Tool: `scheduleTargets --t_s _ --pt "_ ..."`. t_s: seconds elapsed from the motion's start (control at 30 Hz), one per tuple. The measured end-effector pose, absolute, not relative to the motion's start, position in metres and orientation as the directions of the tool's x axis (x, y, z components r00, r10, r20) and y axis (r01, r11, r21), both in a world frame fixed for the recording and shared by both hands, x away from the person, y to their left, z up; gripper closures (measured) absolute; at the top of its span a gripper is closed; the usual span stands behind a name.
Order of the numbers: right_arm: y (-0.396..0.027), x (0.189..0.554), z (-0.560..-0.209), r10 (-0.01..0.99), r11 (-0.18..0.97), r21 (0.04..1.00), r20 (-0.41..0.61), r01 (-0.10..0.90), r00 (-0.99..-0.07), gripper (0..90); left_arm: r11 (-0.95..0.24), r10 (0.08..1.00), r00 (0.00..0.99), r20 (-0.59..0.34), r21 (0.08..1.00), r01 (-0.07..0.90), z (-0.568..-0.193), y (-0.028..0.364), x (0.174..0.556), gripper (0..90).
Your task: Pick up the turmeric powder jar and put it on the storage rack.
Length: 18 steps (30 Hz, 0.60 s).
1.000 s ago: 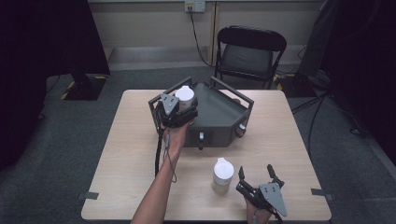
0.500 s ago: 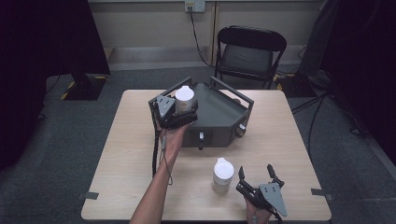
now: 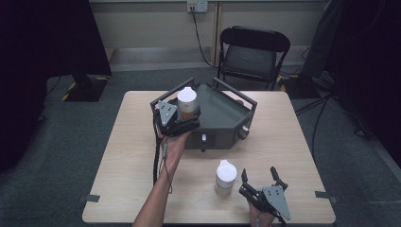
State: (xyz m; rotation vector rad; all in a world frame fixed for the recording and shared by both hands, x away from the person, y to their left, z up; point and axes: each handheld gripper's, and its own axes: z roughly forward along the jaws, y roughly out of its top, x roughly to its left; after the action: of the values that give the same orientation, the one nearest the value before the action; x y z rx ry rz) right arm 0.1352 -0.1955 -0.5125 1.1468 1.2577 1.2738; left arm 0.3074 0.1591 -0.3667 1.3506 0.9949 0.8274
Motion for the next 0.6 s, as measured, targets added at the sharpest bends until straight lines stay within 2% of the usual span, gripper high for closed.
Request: scheduleTargets --t_s 0.43,0.6 --pt "-0.195 0.135 -0.512 0.997 0.007 1.000 -0.009 -0.018 -0.078 4.2 0.060 0.924 0.377 -0.066 0.998 0.028 -0.378 0.162 0.288 0.0" --pt "-0.195 0.135 -0.512 0.997 0.008 1.000 -0.010 -0.019 -0.076 4.2 0.026 0.937 0.347 -0.021 1.000 -0.010 -0.384 0.164 0.276 0.0"
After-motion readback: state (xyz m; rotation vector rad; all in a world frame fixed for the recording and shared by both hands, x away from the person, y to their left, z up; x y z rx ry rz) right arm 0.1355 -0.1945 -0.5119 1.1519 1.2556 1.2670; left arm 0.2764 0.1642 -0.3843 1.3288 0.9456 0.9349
